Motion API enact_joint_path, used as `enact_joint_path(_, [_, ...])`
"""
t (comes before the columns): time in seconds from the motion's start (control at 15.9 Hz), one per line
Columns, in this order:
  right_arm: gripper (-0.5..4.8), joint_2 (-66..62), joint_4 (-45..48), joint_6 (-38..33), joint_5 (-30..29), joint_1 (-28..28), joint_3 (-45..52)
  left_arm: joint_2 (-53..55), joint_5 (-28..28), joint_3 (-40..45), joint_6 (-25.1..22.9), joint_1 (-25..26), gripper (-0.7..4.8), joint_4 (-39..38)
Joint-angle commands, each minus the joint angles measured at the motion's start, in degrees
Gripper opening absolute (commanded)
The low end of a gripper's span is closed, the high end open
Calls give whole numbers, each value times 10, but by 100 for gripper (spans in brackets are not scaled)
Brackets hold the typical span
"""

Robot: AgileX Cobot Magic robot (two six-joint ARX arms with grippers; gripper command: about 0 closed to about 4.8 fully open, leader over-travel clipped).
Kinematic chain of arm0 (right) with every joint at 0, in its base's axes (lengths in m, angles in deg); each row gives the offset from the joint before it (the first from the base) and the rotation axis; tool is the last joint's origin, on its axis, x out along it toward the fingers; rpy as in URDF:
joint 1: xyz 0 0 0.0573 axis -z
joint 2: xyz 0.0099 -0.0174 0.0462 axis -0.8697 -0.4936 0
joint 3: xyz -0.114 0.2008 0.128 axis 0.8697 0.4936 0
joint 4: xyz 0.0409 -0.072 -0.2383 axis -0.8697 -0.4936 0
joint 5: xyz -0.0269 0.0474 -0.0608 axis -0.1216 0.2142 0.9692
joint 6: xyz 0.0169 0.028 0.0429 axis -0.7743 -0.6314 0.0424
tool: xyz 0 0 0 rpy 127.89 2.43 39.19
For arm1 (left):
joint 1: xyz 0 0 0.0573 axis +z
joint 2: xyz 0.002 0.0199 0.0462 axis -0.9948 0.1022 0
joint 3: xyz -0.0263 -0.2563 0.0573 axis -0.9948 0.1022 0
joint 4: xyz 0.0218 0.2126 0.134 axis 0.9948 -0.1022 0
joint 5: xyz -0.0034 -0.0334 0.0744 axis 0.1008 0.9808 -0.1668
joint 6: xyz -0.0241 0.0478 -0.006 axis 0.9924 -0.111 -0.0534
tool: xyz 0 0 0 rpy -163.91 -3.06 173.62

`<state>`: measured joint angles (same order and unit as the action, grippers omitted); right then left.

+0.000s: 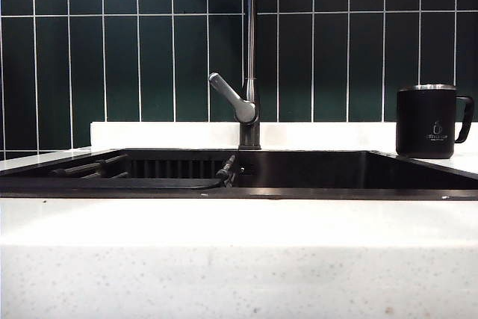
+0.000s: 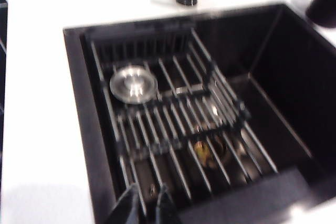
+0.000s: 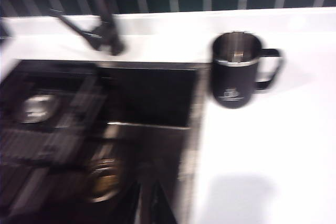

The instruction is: Pick up the mug next to the sink, go to the faucet to get some water, pour the water into the sink, and finally put the mug back to its place.

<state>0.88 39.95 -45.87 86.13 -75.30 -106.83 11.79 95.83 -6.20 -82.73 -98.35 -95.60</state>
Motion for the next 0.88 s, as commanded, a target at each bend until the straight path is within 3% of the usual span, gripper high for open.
enact_joint_path(0.06, [38, 15, 73, 19, 21, 0, 54, -7, -2, 44, 17, -1, 56, 49])
enact_joint_path(0.31, [39, 60, 160, 30, 20, 0, 151, -23, -17, 108, 71, -1, 52, 114])
enact_joint_path(0.57, [39, 120, 228, 39, 18, 0, 240, -39, -28, 150, 76, -1, 51, 140])
enact_joint_path(0.88, [40, 212, 267, 64, 21, 0, 328, -89, -68, 226, 82, -1, 47, 246])
